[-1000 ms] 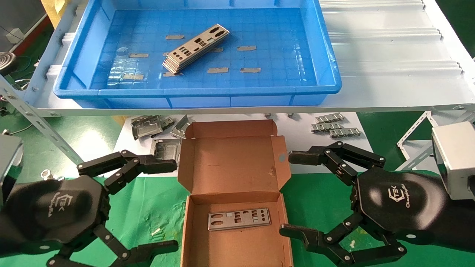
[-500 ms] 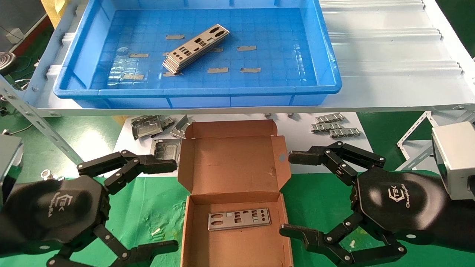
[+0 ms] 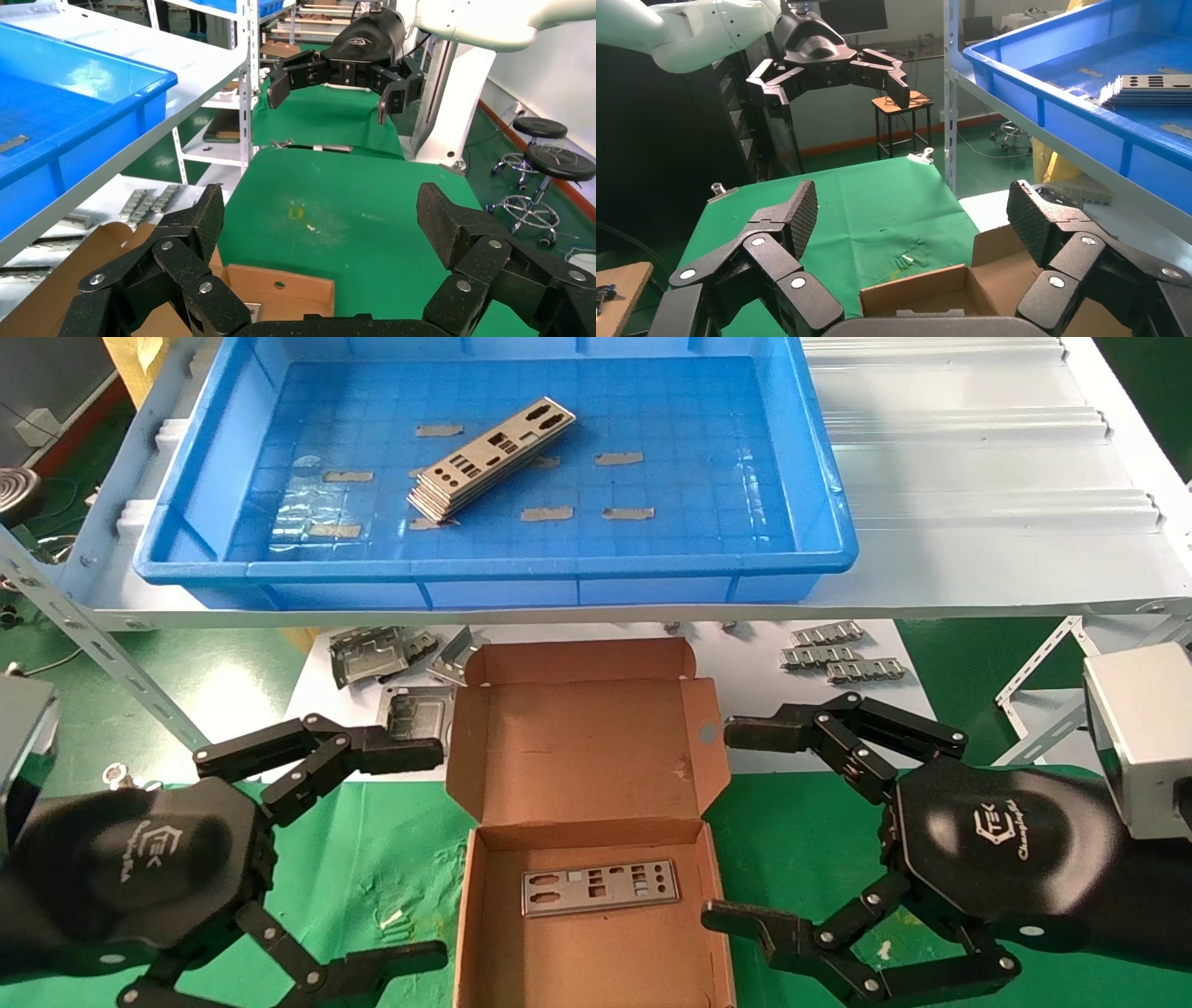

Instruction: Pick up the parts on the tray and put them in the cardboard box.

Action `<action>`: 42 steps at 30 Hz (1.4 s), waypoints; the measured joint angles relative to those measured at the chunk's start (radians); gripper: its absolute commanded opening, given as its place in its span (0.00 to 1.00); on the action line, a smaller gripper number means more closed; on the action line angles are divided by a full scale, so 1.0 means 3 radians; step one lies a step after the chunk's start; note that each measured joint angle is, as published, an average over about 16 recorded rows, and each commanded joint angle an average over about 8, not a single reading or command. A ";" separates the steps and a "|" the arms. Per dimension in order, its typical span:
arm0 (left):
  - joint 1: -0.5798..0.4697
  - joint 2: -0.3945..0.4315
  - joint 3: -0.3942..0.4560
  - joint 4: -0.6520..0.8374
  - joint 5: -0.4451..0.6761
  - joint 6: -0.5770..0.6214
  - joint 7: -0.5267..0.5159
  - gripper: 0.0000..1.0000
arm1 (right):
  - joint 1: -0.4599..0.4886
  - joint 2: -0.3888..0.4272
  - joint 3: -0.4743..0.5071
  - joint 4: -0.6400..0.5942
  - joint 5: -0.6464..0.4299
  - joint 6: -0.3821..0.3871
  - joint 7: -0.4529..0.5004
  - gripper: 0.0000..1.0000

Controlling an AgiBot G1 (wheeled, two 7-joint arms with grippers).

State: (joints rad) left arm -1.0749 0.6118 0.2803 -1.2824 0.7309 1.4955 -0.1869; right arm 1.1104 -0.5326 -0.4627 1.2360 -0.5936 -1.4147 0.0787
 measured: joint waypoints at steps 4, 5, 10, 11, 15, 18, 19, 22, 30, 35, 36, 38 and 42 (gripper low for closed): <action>0.0000 0.0000 0.0000 0.0000 0.0000 0.0000 0.0000 1.00 | 0.0000 0.0000 0.0000 0.0000 0.0000 0.0000 0.0000 1.00; 0.0000 0.0000 0.0000 0.0000 0.0000 0.0000 0.0000 1.00 | 0.0000 0.0000 0.0000 0.0000 0.0000 0.0000 0.0000 1.00; 0.0000 0.0000 0.0000 0.0000 0.0000 0.0000 0.0000 1.00 | 0.0000 0.0000 0.0000 0.0000 0.0000 0.0000 0.0000 1.00; 0.0000 0.0000 0.0000 0.0000 0.0000 0.0000 0.0000 1.00 | 0.0000 0.0000 0.0000 0.0000 0.0000 0.0000 0.0000 1.00; 0.0000 0.0000 0.0000 0.0000 0.0000 0.0000 0.0000 1.00 | 0.0000 0.0000 0.0000 0.0000 0.0000 0.0000 0.0000 1.00; 0.0000 0.0000 0.0000 0.0000 0.0000 0.0000 0.0000 1.00 | 0.0000 0.0000 0.0000 0.0000 0.0000 0.0000 0.0000 1.00; 0.0000 0.0000 0.0000 0.0000 0.0000 0.0000 0.0000 1.00 | 0.0000 0.0000 0.0000 0.0000 0.0000 0.0000 0.0000 1.00; 0.0000 0.0000 0.0000 0.0000 0.0000 0.0000 0.0000 1.00 | 0.0000 0.0000 0.0000 0.0000 0.0000 0.0000 0.0000 1.00; 0.0000 0.0000 0.0000 0.0000 0.0000 0.0000 0.0000 1.00 | 0.0000 0.0000 0.0000 0.0000 0.0000 0.0000 0.0000 1.00; 0.0000 0.0000 0.0000 0.0000 0.0000 0.0000 0.0000 1.00 | 0.0000 0.0000 0.0000 0.0000 0.0000 0.0000 0.0000 1.00; 0.0000 0.0000 0.0000 0.0000 0.0000 0.0000 0.0000 1.00 | 0.0000 0.0000 0.0000 0.0000 0.0000 0.0000 0.0000 1.00; 0.0000 0.0000 0.0000 0.0000 0.0000 0.0000 0.0000 1.00 | 0.0000 0.0000 0.0000 0.0000 0.0000 0.0000 0.0000 1.00; 0.0000 0.0000 0.0000 0.0000 0.0000 0.0000 0.0000 1.00 | 0.0000 0.0000 0.0000 0.0000 0.0000 0.0000 0.0000 1.00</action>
State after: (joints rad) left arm -1.0749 0.6118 0.2803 -1.2825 0.7309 1.4955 -0.1869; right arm 1.1104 -0.5327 -0.4627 1.2360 -0.5936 -1.4147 0.0787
